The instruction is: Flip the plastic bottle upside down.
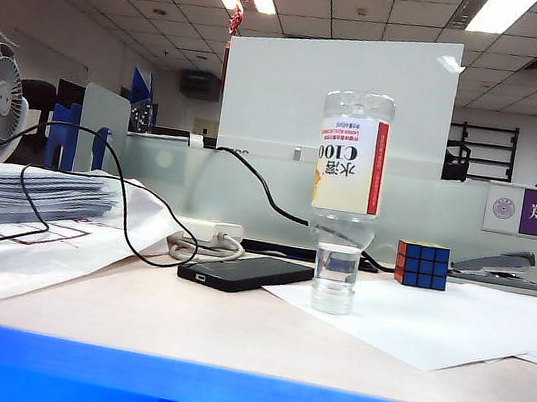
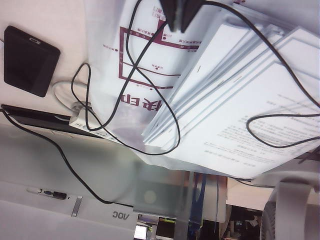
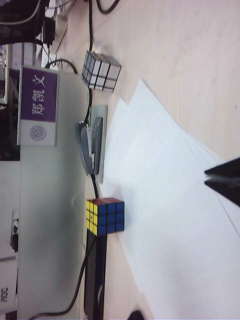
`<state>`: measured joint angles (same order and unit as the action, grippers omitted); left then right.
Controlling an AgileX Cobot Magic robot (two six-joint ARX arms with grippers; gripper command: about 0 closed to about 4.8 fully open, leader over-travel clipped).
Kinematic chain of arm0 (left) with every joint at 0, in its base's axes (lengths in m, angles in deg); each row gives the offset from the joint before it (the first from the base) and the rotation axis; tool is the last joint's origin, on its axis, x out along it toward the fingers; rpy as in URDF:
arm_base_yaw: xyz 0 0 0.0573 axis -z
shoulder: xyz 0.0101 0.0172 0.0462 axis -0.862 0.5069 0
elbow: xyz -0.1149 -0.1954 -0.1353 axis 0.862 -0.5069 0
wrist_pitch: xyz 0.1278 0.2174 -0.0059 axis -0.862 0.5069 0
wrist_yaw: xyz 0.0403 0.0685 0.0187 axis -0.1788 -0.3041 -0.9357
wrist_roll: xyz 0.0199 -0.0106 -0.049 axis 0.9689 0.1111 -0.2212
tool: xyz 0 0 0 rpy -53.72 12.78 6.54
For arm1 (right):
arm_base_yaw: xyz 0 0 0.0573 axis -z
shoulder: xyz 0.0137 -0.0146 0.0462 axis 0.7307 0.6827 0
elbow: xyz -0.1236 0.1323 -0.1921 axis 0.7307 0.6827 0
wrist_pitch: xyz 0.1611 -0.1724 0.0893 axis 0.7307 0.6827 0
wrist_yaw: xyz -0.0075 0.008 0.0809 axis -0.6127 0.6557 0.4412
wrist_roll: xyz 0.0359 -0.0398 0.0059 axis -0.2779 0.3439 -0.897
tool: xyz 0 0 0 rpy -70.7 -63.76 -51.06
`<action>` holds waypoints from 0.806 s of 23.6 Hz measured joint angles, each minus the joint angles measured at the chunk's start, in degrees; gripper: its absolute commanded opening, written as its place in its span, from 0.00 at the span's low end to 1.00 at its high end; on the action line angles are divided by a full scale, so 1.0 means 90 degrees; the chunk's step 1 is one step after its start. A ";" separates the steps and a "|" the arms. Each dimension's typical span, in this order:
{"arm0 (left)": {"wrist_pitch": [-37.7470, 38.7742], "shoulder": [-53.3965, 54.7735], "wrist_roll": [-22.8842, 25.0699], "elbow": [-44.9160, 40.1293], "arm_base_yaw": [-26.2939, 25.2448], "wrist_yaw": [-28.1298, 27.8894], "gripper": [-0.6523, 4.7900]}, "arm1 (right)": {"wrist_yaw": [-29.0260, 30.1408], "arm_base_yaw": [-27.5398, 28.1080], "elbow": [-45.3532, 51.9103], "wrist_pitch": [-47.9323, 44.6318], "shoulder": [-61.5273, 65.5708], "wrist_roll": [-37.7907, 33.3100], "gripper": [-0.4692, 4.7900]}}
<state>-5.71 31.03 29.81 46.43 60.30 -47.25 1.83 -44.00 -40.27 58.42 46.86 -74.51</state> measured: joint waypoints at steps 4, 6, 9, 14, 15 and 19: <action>0.0000 0.0000 0.0002 0.0000 0.0000 0.0000 0.11 | 0.0000 -0.0143 0.0000 -0.0051 0.0000 0.0000 0.07; 0.0000 0.0000 0.0002 0.0000 0.0000 0.0000 0.11 | -0.0002 -0.0165 0.0000 -0.0090 0.0000 0.0000 0.07; 0.0000 0.0000 0.0002 0.0000 0.0000 0.0000 0.11 | -0.0002 -0.0204 0.0000 -0.0092 0.0000 0.0000 0.07; 0.0000 0.0000 0.0002 0.0000 0.0000 0.0000 0.11 | -0.0010 -0.0202 0.0000 -0.0080 0.0000 0.0000 0.07; 0.0000 0.0000 0.0002 0.0000 0.0000 0.0000 0.11 | -0.0012 -0.0202 0.0000 -0.0073 0.0000 0.0000 0.07; 0.0000 0.0000 0.0002 0.0000 0.0000 0.0000 0.11 | -0.0010 -0.0202 0.0000 -0.0068 0.0000 0.0000 0.07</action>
<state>-5.71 31.03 29.83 46.43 60.30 -47.25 1.74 -45.82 -40.27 57.81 46.86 -74.51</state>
